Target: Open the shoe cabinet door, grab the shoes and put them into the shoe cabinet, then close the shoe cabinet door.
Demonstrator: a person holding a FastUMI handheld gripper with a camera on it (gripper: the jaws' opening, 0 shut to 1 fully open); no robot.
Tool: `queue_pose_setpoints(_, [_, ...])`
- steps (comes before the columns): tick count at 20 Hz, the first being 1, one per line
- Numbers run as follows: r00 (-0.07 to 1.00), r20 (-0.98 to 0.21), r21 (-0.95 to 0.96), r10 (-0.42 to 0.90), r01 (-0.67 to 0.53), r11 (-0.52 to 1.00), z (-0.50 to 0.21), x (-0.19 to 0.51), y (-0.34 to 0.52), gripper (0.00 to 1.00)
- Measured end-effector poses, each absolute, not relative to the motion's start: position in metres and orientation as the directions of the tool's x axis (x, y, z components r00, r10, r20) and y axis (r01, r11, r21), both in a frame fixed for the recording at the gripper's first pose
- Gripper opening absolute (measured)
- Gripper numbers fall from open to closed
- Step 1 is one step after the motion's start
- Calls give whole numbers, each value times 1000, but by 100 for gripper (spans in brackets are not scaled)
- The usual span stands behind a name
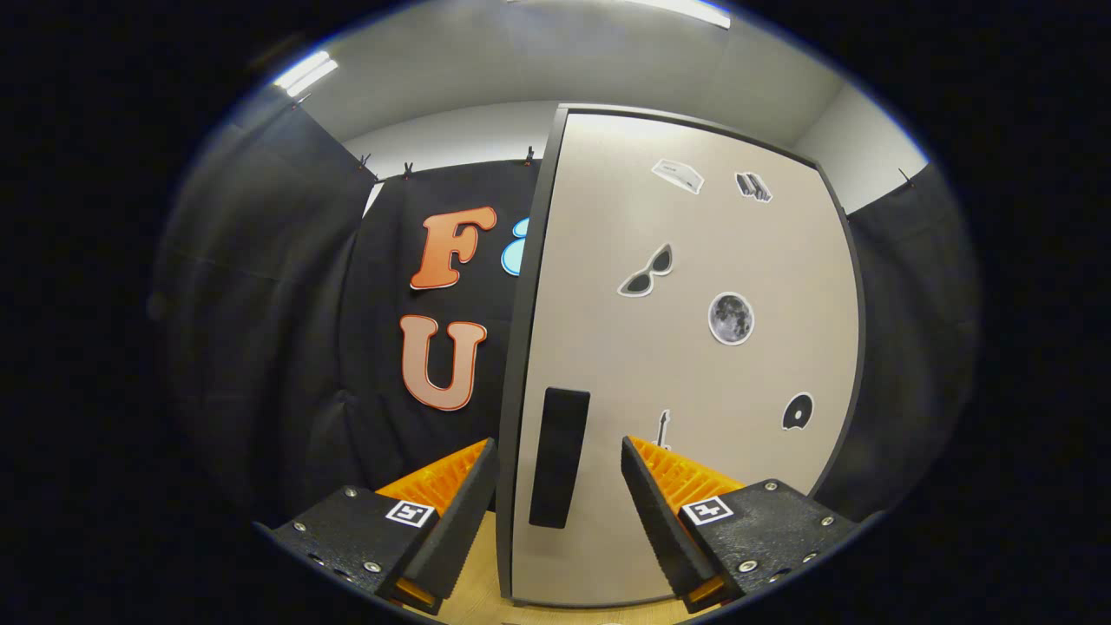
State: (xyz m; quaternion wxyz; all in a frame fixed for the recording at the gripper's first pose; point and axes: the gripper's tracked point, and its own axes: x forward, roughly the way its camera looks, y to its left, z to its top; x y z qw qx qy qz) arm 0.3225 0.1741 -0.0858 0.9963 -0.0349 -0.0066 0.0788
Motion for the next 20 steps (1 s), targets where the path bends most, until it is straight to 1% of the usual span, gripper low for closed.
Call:
queue_pose_setpoints(3, [990, 2, -39, 143, -143, 989, -95, 342, 176, 83])
queue_pose_setpoints(4, [992, -1, -31, 129, -129, 991, -98, 348, 175, 78])
queue_pose_setpoints(5, [992, -7, -24, 127, -127, 992, -101, 352, 176, 76])
queue_pose_setpoints(7, [992, -21, -14, 126, -126, 992, -107, 358, 178, 68])
queue_pose_setpoints(9, [992, -24, -10, 122, -122, 992, -109, 363, 178, 58])
queue_pose_setpoints(10, [991, -29, -2, 132, -132, 991, -112, 365, 181, 50])
queue_pose_setpoints(11, [989, -44, 6, 140, -140, 990, -117, 366, 183, 47])
queue_pose_setpoints(12, [988, -50, 13, 144, -143, 990, -119, 366, 184, 41])
queue_pose_setpoints(13, [989, -35, 29, 144, -143, 989, -117, 367, 184, 39])
queue_pose_setpoints(15, [989, -42, 43, 139, -137, 990, -118, 367, 185, 36])
queue_pose_setpoints(16, [989, -59, 34, 133, -131, 991, -120, 367, 185, 33])
queue_pose_setpoints(20, [985, -117, 63, 129, -122, 991, -121, 365, 185, 28])
